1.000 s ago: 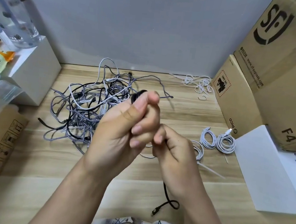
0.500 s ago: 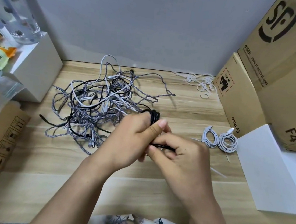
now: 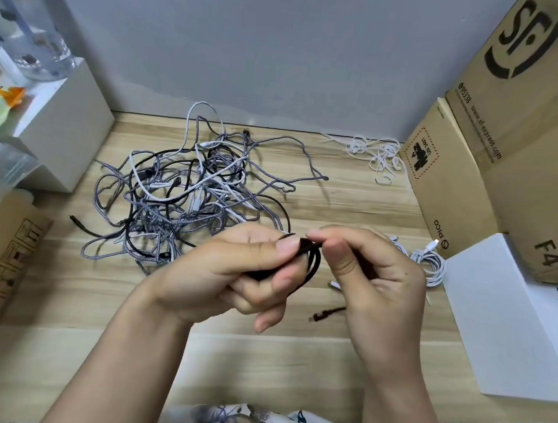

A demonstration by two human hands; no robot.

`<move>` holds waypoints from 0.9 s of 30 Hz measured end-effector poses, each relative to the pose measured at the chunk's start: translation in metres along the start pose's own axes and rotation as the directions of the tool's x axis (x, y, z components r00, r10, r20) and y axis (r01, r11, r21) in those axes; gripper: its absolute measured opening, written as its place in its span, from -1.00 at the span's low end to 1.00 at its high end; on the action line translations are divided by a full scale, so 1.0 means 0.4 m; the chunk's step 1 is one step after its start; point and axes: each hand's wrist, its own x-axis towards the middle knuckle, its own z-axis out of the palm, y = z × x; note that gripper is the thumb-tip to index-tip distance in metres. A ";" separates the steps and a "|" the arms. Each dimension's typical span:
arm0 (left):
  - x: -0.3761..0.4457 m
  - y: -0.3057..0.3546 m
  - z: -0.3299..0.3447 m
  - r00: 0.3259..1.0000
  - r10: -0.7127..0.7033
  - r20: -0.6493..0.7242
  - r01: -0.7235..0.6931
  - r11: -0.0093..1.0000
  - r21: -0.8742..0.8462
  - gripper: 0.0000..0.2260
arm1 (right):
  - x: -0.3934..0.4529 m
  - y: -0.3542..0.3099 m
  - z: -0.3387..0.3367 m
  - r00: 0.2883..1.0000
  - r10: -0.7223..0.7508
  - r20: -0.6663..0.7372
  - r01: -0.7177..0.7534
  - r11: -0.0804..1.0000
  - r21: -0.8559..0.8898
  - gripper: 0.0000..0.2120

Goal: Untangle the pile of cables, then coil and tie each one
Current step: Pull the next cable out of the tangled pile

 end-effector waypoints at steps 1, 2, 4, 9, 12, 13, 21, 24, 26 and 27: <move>-0.002 0.004 0.001 0.998 0.038 0.056 -0.034 0.997 -0.069 -0.77 | 0.000 -0.001 0.001 1.000 0.008 0.008 -0.008 1.000 0.003 -0.79; -0.003 0.008 0.004 0.992 0.085 0.098 -0.070 0.987 -0.145 -0.79 | 0.000 0.001 0.003 1.000 0.021 0.018 -0.021 1.000 0.006 -0.77; -0.005 0.018 0.018 0.975 0.192 0.110 -0.152 0.942 -0.300 -0.82 | -0.004 0.010 0.012 0.996 0.068 0.057 -0.069 0.997 0.022 -0.77; -0.007 0.051 0.055 0.874 0.453 -0.177 -0.485 0.782 -0.392 -0.81 | -0.023 0.011 0.042 0.951 0.175 0.256 -0.131 0.975 -0.177 -0.66; 0.015 0.037 0.056 0.712 0.534 -0.455 -0.568 0.820 0.074 -0.83 | -0.039 0.000 0.056 0.942 0.137 0.306 -0.032 0.945 -0.325 -0.66; 0.020 0.027 0.048 0.643 0.565 -0.517 -0.524 0.817 0.241 -0.81 | -0.044 -0.003 0.059 0.944 0.115 0.310 0.003 0.935 -0.356 -0.65; 0.005 -0.015 0.017 0.643 0.573 -0.508 -0.099 0.720 0.687 -0.87 | -0.046 -0.033 0.032 0.979 -0.039 0.201 0.112 0.925 -0.363 -0.87; -0.008 -0.015 0.021 0.735 0.421 -0.532 0.016 0.773 0.634 -0.71 | -0.036 -0.045 0.015 0.983 -0.113 0.146 0.154 0.936 -0.317 -0.91; -0.009 -0.010 0.026 0.790 0.334 -0.515 0.067 0.787 0.613 -0.67 | -0.030 -0.049 0.009 0.985 -0.123 0.119 0.152 0.950 -0.273 -0.91; -0.008 -0.007 0.029 0.815 0.297 -0.498 0.097 0.777 0.622 -0.66 | -0.029 -0.049 0.008 0.985 -0.134 0.112 0.159 0.951 -0.264 -0.92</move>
